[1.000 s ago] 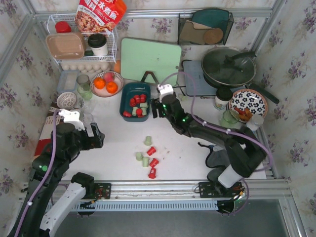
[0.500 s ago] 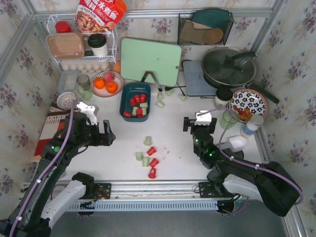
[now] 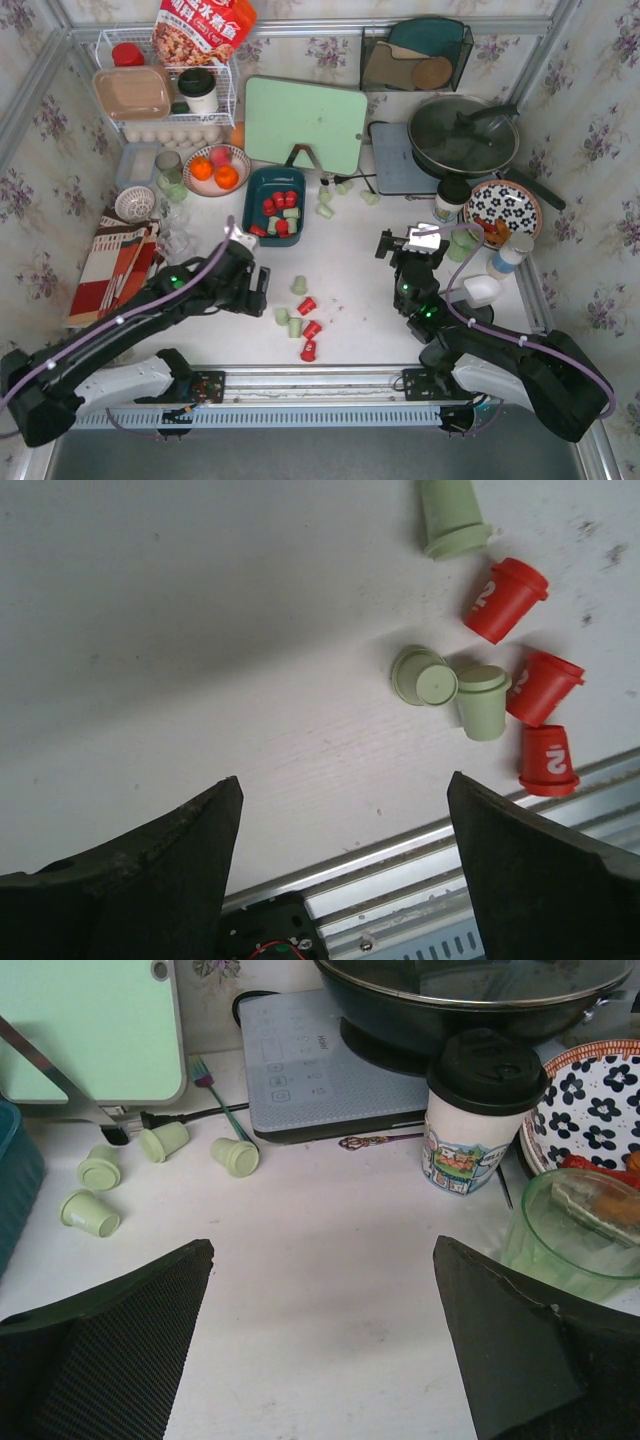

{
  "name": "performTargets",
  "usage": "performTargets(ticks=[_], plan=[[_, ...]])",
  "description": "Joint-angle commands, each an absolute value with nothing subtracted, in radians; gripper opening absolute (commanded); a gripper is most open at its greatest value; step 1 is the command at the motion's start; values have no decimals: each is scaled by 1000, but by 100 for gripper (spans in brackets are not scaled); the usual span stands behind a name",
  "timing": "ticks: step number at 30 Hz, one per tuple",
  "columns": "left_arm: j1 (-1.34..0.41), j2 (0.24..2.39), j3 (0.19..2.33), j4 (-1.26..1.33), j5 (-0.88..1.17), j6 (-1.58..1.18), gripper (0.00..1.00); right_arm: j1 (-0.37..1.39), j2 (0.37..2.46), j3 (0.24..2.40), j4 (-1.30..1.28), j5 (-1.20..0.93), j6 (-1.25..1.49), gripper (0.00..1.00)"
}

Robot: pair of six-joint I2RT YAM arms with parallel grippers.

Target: Mix the coffee capsules in the storage basket

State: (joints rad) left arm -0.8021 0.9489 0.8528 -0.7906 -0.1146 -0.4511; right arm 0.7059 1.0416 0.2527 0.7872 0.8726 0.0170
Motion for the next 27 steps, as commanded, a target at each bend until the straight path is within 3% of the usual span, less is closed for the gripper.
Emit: performTargets(ticks=[1, 4, 12, 21, 27], plan=[[-900, 1070, 863, -731, -246, -559, 83, 704, 1035, 258, 821, 905, 17, 100], [-971, 1188, 896, -707, -262, -574, 76, 703, 1033, 257, 821, 912, 12, 100], [-1085, 1482, 1048, -781, -322, -618, 74, 698, 1031, 255, 824, 917, 5, 100], [-1108, 1623, 1098, -807, -313, -642, 52, 695, 1032, 256, 824, 916, -5, 100], [-1110, 1636, 1098, -803, -321, -645, 50, 695, 1032, 256, 822, 912, -5, 100]])
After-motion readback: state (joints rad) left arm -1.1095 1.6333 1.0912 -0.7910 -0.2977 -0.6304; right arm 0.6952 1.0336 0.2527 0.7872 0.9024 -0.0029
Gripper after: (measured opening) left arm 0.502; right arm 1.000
